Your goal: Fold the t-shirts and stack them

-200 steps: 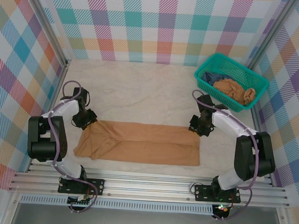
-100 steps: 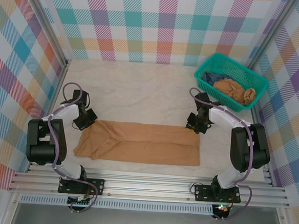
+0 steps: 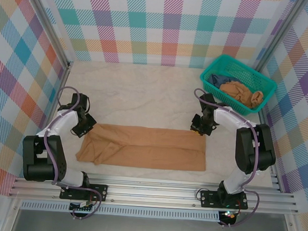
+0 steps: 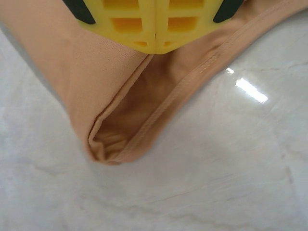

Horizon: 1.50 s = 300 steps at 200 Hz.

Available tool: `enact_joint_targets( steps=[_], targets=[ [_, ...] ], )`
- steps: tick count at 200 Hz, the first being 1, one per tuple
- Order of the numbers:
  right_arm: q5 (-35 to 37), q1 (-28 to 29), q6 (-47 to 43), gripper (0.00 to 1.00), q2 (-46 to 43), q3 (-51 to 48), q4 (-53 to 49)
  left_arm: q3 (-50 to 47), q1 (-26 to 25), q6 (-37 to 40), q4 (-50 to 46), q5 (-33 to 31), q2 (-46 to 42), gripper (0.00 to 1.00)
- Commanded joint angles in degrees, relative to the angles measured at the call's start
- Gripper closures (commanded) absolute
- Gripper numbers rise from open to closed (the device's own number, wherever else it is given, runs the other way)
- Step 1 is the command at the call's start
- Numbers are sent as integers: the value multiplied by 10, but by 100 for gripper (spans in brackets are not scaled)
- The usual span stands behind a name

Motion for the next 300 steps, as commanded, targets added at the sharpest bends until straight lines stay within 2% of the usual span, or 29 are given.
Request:
enact_joint_targets(
  steps=[1,68,87,104,113,136,160,183,205,235,256,275,300],
  targets=[
    [1,6,7,83,12,10,-15,-11,3,-37,-53,-33,5,100],
    [9,25,15,83,18,13,-19,9,-1,-45,-75,-51,64,100],
    [9,25,15,84,12,10,-20,35,-11,-50,-112,-81,73,82],
    [7,32,19,83,2,9,-20,73,-48,-60,-149,-140,46,78],
    [5,38,25,83,-2,7,-20,88,-67,-66,-152,-147,28,74],
    [-7,60,50,83,-1,4,-16,123,-106,-95,-146,-112,32,73],
    [-18,87,76,82,15,9,-8,149,-134,-98,-139,-41,88,80],
    [-32,98,109,82,41,7,0,142,-144,-89,-122,24,141,82],
    [-29,94,121,82,76,12,-4,128,-146,-80,-119,54,182,85],
    [-11,47,94,84,136,62,-64,108,-159,-79,-59,109,205,85],
    [9,-1,62,84,158,88,-83,139,-185,-87,-37,125,233,85],
    [-5,-41,27,84,177,117,-77,182,-204,-92,-35,127,266,85],
    [-6,-46,-24,85,214,205,-115,234,-215,-102,-64,105,281,84]
  ],
)
